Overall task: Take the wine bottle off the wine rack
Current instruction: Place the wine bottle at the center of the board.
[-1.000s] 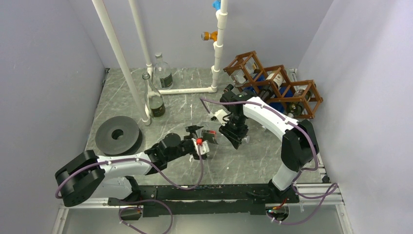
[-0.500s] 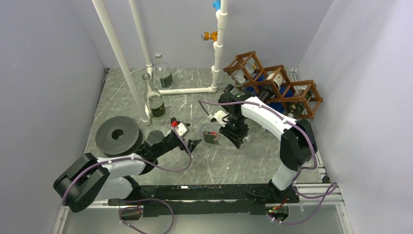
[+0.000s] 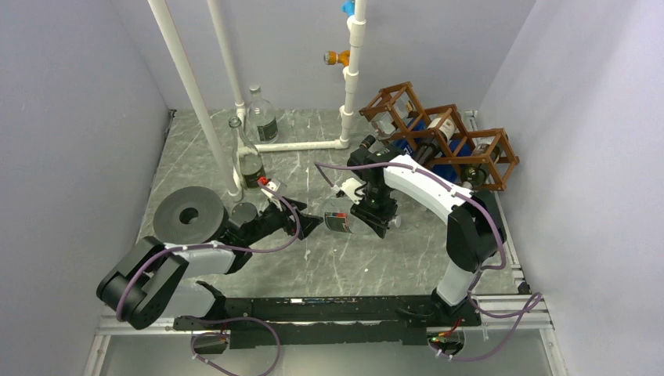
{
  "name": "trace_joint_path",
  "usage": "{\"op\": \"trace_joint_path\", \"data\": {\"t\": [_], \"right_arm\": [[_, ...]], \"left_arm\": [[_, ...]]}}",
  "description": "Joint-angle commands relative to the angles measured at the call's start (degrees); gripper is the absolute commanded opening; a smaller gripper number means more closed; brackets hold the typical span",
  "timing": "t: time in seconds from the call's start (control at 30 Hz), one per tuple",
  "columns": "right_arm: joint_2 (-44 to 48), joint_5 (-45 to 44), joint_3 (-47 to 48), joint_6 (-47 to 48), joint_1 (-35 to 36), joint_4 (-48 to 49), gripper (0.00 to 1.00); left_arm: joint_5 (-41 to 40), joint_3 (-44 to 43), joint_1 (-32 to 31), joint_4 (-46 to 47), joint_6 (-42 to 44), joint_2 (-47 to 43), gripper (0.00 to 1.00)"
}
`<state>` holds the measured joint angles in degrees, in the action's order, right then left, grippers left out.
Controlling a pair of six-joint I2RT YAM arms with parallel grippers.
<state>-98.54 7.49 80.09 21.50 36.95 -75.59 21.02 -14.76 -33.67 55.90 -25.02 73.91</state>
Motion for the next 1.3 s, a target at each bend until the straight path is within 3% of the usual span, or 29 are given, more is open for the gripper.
{"op": "trace_joint_path", "data": {"t": [0.0,0.77,1.03,1.17,1.27], "right_arm": [[1.45,1.15,4.41,1.44,0.7,0.74,0.23],[0.53,-1.83,3.76,1.14,2.42,1.21,0.48],[0.23,1.22,1.24,1.1,2.6,2.7,0.46],[3.57,4.09,1.45,2.42,2.11,3.88,0.51],[7.38,9.2,2.03,5.3,1.2,4.01,0.54]], "left_arm": [[3.76,-1.22,0.75,6.5,-7.76,3.47,0.93],[5.88,-2.19,1.85,6.15,-8.56,7.42,0.92],[6.47,-1.81,1.9,7.09,-8.09,8.06,0.92],[7.69,-0.56,1.86,8.36,-3.38,5.39,0.93],[7.23,-0.21,1.77,3.12,3.64,-0.02,0.99]]}}
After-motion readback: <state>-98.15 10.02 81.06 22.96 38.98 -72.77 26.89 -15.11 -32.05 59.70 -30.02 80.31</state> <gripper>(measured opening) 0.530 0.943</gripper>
